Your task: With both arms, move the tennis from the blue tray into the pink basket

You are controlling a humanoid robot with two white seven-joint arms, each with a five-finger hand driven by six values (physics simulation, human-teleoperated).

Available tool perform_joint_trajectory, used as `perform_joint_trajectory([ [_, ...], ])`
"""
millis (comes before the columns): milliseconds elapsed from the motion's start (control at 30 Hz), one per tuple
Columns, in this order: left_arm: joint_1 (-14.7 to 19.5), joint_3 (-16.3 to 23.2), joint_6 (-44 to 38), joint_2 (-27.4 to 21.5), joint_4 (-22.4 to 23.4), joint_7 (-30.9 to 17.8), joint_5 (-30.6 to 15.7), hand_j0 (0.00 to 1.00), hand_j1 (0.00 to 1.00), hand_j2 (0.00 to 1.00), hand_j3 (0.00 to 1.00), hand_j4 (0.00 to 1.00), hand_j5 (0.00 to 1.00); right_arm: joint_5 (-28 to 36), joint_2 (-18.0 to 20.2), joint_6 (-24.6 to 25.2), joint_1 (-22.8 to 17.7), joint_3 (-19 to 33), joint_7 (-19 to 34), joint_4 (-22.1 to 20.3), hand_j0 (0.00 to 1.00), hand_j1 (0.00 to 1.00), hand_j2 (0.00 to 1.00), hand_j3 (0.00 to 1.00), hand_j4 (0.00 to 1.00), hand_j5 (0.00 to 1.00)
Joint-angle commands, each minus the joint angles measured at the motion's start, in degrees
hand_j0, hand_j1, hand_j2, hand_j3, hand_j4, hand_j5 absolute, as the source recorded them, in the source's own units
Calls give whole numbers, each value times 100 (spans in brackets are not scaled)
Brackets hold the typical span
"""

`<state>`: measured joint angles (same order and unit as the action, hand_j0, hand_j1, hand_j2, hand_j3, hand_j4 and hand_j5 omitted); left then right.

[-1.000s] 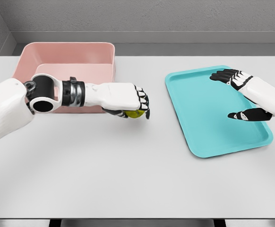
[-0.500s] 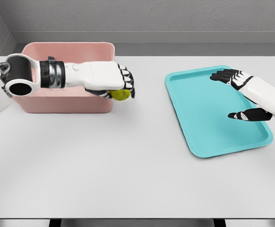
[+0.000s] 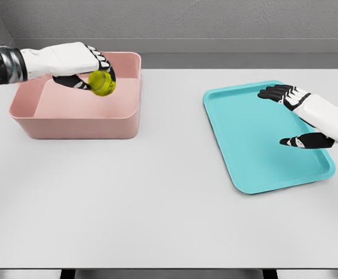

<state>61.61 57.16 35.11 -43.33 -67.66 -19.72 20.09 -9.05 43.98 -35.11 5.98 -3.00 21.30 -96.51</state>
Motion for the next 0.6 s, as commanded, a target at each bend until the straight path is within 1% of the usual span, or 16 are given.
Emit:
perform_joint_trajectory([
  [0, 0, -82, -11, -26, 420, 38, -58, 78, 78, 78, 78, 78, 78, 44, 5, 11, 0, 1, -3, 1, 100, 100, 100, 100, 100, 100],
  [33, 0, -91, -11, -26, 622, 47, -180, 100, 100, 100, 100, 100, 100, 44, 5, 11, 0, 1, -3, 1, 100, 100, 100, 100, 100, 100],
  [100, 0, -91, -11, -44, 737, 47, -251, 100, 100, 100, 100, 100, 100, 44, 5, 11, 0, 1, -3, 1, 100, 100, 100, 100, 100, 100],
  [233, -9, -91, -11, -114, 746, 47, -260, 100, 100, 100, 100, 100, 100, 35, 23, 11, -9, 1, -3, 62, 100, 100, 100, 100, 100, 100],
  [333, -79, -82, -11, -518, 755, 47, -242, 100, 100, 100, 100, 100, 100, 35, 23, 11, -9, 1, -3, 53, 100, 100, 100, 100, 100, 100],
  [433, -220, -82, -11, -747, 755, 47, -242, 100, 100, 100, 100, 100, 100, 35, 14, 11, -9, 1, -3, 44, 100, 100, 100, 100, 100, 100],
  [567, -290, -73, -11, -887, 755, 12, -225, 100, 100, 100, 100, 100, 100, 35, 14, 11, -9, 1, -3, 44, 100, 100, 100, 100, 100, 100],
])
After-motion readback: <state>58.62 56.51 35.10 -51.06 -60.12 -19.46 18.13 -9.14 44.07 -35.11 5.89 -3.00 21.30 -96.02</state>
